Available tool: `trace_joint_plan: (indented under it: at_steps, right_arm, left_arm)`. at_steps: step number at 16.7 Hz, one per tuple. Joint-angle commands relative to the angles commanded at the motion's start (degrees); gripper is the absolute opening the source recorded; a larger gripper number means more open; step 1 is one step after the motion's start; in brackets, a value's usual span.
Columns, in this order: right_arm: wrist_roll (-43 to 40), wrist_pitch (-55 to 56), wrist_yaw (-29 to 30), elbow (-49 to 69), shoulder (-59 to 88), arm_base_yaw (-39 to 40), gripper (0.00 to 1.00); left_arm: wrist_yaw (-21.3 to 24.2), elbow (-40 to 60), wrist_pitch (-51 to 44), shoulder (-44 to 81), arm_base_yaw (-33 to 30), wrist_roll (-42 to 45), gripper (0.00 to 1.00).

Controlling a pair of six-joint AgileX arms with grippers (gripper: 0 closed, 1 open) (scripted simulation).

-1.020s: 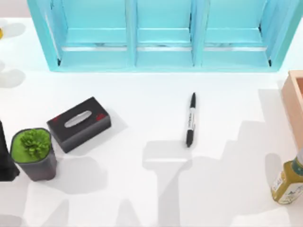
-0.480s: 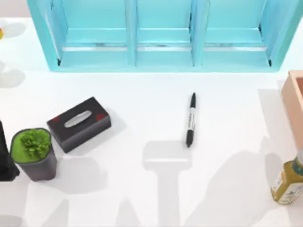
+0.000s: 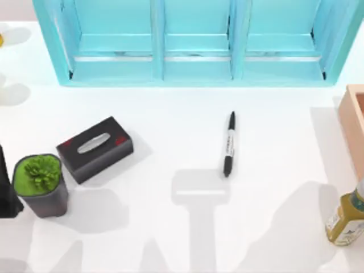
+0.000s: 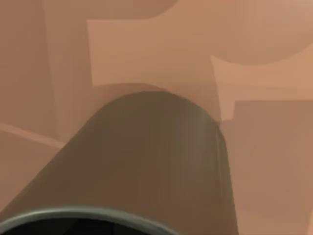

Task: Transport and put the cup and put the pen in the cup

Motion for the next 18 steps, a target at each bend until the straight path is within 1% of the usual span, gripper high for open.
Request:
trace_joint_plan:
  at_steps: [13, 14, 18]
  right_arm:
    - [0.0, 0.0, 0.0, 0.0, 0.0, 0.0, 0.02]
    - [0.0, 0.0, 0.0, 0.0, 0.0, 0.0, 0.0]
    - [0.0, 0.0, 0.0, 0.0, 0.0, 0.0, 0.0]
  left_arm:
    - [0.0, 0.0, 0.0, 0.0, 0.0, 0.0, 1.0]
    - [0.0, 0.0, 0.0, 0.0, 0.0, 0.0, 1.0]
    - [0.0, 0.0, 0.0, 0.0, 0.0, 0.0, 1.0]
